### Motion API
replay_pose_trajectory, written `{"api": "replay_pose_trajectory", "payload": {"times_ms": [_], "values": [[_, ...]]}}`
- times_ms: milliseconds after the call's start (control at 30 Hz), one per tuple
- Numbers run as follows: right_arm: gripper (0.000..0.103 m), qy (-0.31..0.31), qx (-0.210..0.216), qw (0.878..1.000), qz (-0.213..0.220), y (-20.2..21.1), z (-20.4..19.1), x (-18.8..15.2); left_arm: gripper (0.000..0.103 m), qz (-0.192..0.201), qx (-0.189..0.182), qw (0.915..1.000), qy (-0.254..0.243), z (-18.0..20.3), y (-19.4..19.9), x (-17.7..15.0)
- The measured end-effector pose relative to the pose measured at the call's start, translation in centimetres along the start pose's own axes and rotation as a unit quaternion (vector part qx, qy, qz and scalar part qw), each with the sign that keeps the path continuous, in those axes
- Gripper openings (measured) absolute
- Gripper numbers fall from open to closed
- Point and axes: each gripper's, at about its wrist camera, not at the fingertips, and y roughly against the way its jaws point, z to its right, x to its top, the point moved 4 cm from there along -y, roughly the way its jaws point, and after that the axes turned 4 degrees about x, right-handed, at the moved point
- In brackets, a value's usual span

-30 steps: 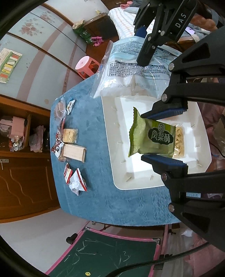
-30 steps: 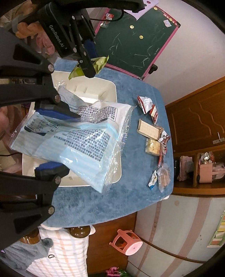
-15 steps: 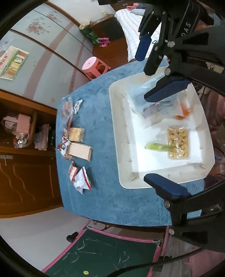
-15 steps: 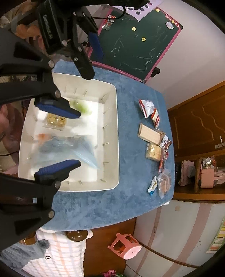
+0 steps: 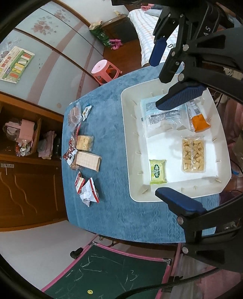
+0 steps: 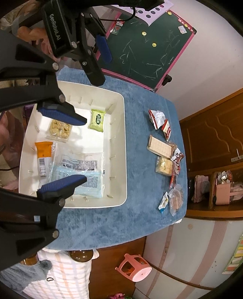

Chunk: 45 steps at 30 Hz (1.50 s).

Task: Organize snacks
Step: 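Carry both packets over the white tray and release them inside, then move both tools back toward the remaining snacks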

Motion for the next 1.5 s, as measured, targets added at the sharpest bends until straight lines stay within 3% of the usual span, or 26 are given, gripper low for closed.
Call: {"api": "replay_pose_trajectory", "payload": {"times_ms": [467,1000,1200,1500], "values": [[0.055,0.012,0.010,1.000,-0.007,-0.6,-0.1,0.3,0.084,0.009,0.019,0.9998,0.001,0.4,0.5,0.2],[0.055,0.035,0.038,0.999,0.001,-0.5,0.4,3.1,0.084,0.029,0.047,0.9984,0.014,0.7,1.0,2.1],[0.055,0.035,0.055,0.998,0.003,-0.3,1.5,5.9,0.084,0.041,0.077,0.9959,0.026,0.2,1.5,4.4],[0.056,0.081,0.072,0.993,0.053,2.0,1.8,14.1,0.084,0.074,0.131,0.9871,0.057,-2.0,3.8,10.3]]}}
